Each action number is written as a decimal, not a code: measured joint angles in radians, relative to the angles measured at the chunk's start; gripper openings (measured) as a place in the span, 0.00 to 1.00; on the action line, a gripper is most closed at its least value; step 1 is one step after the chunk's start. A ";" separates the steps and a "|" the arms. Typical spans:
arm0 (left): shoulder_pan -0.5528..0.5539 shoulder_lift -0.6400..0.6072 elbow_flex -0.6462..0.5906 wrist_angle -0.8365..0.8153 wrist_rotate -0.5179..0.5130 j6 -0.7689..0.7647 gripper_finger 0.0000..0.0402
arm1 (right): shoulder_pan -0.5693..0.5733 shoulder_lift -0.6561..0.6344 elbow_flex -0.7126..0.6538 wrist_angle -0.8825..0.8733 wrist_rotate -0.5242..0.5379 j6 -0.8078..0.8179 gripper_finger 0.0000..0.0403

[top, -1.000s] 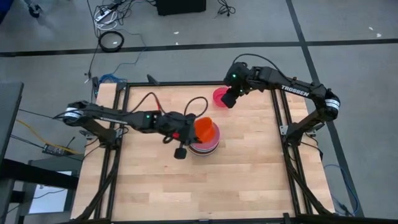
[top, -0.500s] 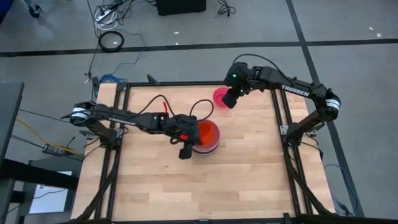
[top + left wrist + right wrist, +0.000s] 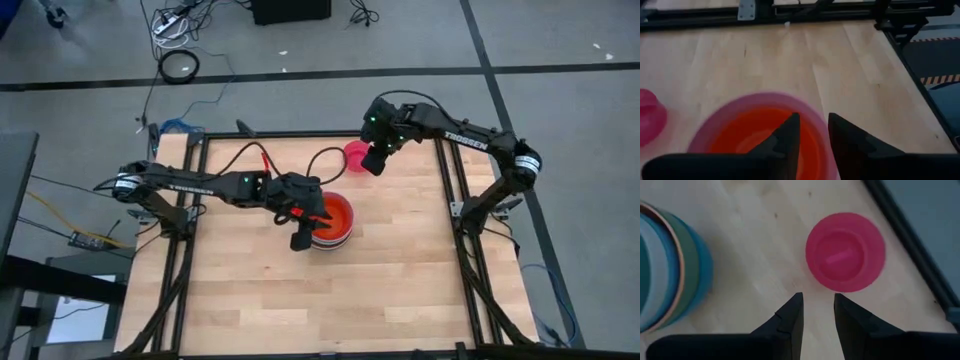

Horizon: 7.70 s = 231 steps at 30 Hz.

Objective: Nest bowls inside each other
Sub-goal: Stack the light pink bowl on top of the light orange bowl, then return to Home Position

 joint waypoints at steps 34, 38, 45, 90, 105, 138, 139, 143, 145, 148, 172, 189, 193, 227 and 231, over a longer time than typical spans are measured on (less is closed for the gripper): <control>-0.033 -0.002 0.103 -0.263 -0.126 0.004 0.28 | -0.011 0.311 0.000 0.135 -0.106 -0.200 0.31; -0.033 -0.002 0.103 -0.259 -0.127 0.004 0.28 | -0.011 0.311 0.000 0.142 -0.082 -0.199 0.36; -0.033 -0.002 0.103 -0.244 -0.136 0.003 0.28 | -0.011 0.311 0.000 0.181 -0.078 -0.188 0.38; -0.031 -0.002 0.103 -0.469 -0.326 0.005 0.28 | 0.115 -0.094 -0.251 0.327 -0.052 -0.100 0.00; 0.032 -0.103 0.103 -0.544 -0.394 0.037 0.28 | 0.522 -0.267 -0.250 0.574 -0.032 0.137 0.00; 0.045 -0.604 -0.311 -0.328 -0.360 -0.083 0.28 | 0.582 0.000 -0.250 0.646 -0.165 0.211 0.02; 0.045 -0.614 -0.329 -0.311 -0.360 -0.094 0.28 | 0.582 0.000 -0.250 0.647 -0.165 0.213 0.04; 0.045 -0.653 -0.386 -0.281 -0.359 -0.128 0.28 | 0.582 0.000 -0.250 0.645 -0.169 0.242 0.13; 0.044 -0.668 -0.406 -0.265 -0.359 -0.142 0.28 | 0.581 0.000 -0.250 0.633 -0.168 0.258 0.18; 0.044 -0.681 -0.419 -0.257 -0.359 -0.153 0.28 | 0.580 0.000 -0.250 0.634 -0.163 0.270 0.25; 0.026 -0.801 -0.420 0.029 -0.069 -0.150 0.28 | 0.735 -0.254 -0.250 0.995 -0.302 0.026 0.33; 0.025 -1.311 -0.510 -0.146 0.034 -0.014 0.28 | 0.688 -0.948 -0.340 0.567 -0.154 -0.072 0.32; 0.025 -1.401 -0.644 -0.069 0.027 -0.016 0.28 | 0.687 -1.046 -0.462 0.574 -0.088 -0.041 0.32; 0.026 -1.542 -1.288 0.433 -0.072 0.088 0.28 | 0.486 -1.178 -1.296 1.279 -0.143 -0.020 0.33; 0.027 -1.542 -1.288 0.431 -0.093 0.111 0.28 | 0.454 -1.178 -1.323 1.296 -0.144 -0.027 0.33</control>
